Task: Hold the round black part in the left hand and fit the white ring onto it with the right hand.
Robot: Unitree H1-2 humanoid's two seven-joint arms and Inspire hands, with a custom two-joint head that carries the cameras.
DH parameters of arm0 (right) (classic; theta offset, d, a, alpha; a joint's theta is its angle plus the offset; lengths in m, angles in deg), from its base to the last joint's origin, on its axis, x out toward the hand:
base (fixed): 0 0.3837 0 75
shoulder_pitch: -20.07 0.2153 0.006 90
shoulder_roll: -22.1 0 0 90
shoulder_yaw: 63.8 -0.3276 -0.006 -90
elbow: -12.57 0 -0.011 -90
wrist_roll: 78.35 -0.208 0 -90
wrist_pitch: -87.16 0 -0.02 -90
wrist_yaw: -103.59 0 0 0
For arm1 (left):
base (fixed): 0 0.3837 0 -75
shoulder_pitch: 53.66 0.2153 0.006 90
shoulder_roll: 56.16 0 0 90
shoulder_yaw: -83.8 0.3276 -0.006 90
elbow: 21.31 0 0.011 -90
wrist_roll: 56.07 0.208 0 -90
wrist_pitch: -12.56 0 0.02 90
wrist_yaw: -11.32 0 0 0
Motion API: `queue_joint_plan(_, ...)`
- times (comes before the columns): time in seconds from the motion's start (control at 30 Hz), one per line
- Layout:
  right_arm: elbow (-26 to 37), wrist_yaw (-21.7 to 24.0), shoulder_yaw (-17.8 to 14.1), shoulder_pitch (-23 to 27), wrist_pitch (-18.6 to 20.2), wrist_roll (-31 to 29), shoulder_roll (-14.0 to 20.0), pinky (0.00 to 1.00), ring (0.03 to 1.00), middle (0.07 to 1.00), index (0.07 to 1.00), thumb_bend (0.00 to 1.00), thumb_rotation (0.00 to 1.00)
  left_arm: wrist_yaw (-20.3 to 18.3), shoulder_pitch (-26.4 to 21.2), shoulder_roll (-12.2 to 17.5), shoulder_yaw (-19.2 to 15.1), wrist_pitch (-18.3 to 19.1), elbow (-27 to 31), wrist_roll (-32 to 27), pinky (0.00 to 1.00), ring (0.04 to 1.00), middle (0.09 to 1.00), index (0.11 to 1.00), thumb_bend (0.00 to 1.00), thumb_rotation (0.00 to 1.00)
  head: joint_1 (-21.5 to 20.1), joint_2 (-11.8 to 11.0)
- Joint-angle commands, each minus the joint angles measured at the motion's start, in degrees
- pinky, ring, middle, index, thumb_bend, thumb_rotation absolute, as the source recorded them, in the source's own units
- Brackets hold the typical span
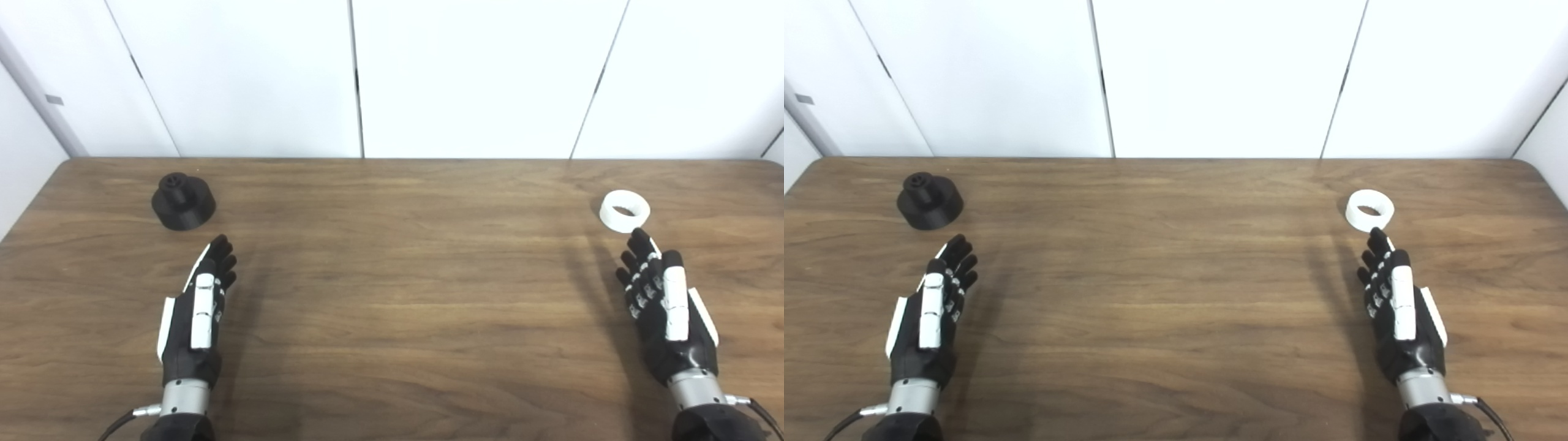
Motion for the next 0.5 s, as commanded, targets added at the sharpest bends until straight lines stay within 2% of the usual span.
queue_joint_plan(0.0,0.53,0.73,-0.03,1.17,-3.2,-0.51,0.26,1.0,1.0,0.999,0.965,0.53,1.0,0.12,-0.88,-0.03,0.12,-2.65,0.46,0.31,0.95,0.932,0.939,0.92,0.53,0.94,0.22,0.05)
queue_joint_plan(0.47,0.22,0.94,-0.21,1.23,-3.27,-0.9,0.37,1.0,1.0,1.0,0.972,0.52,1.0,0.13,-0.9,-0.33,0.28,-2.93,0.37,0.25,0.95,0.925,0.933,0.914,0.54,0.91,0.63,-0.13)
